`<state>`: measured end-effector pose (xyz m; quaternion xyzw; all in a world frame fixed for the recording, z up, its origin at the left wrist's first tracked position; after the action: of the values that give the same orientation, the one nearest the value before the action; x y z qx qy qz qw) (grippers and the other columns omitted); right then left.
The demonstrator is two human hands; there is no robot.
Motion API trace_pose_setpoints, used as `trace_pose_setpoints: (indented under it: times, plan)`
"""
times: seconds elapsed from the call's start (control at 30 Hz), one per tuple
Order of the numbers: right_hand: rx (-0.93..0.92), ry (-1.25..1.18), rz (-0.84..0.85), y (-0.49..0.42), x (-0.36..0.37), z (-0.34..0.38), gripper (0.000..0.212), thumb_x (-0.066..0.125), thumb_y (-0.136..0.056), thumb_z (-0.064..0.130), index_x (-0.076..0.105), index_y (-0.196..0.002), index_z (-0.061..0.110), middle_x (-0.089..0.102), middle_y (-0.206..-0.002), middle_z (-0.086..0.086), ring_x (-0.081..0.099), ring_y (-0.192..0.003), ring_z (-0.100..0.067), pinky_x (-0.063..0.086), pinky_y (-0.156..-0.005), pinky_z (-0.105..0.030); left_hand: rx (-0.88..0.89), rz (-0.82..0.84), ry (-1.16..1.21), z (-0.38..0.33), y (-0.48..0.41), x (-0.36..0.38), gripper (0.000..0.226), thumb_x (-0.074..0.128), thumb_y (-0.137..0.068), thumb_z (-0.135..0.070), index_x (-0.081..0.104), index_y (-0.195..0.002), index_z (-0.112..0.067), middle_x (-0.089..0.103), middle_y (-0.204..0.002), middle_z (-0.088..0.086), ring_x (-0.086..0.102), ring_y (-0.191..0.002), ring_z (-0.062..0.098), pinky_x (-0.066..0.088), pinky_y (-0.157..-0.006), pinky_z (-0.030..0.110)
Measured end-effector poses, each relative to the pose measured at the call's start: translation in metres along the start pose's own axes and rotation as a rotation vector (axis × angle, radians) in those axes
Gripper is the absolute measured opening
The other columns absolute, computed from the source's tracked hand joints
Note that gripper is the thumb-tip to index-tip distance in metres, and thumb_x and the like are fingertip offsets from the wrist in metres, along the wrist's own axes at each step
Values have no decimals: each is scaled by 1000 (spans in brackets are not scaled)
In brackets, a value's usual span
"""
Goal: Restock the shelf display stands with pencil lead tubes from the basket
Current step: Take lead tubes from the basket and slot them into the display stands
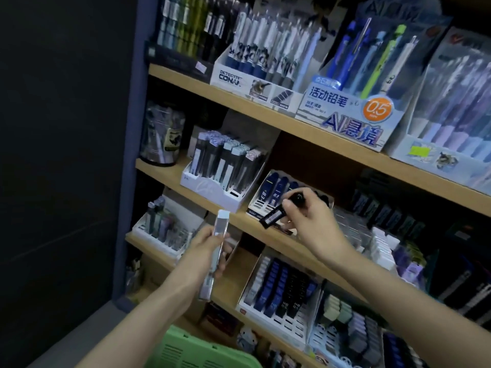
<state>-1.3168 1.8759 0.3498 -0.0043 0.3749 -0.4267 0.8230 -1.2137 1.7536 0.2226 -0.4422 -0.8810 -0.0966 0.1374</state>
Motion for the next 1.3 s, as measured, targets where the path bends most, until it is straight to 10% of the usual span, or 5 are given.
trace_pose_setpoints:
  times: [0.57, 1.07, 1.3]
  plan:
    - [-75, 457, -104, -68, -33, -52, 15, 62, -90, 19, 62, -105, 13, 64, -79, -12, 66, -69, -8, 58, -74, -34, 151, 109, -196, -9, -43, 23, 18, 40, -101, -25, 57, -105, -28, 57, -73, -2, 47, -50, 9, 41, -45, 21]
    - [-226, 680, -57, -70, -22, -48, 31, 52, -96, 17, 59, -125, 10, 50, -102, 0, 52, -92, -13, 41, -83, -21, 111, 150, -234, 4, -51, 38, 21, 40, -100, -26, 57, -112, -27, 58, -76, -2, 48, -49, 6, 43, -48, 18]
    - [-186, 636, -55, -74, -25, -56, 18, 65, -88, 14, 64, -105, 9, 59, -92, -2, 57, -81, -12, 52, -79, -28, 94, 155, -245, 7, -48, 42, 20, 41, -100, -26, 57, -112, -26, 59, -77, 0, 49, -49, 6, 43, -47, 17]
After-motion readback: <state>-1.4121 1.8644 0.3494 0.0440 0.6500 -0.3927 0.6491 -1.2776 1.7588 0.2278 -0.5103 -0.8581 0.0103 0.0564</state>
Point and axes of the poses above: each hand's wrist, its own y-axis away from the middle knuckle, its own x-axis out of the palm, z = x × y, the point moved 9 cm from there along -y, towards the middle knuckle
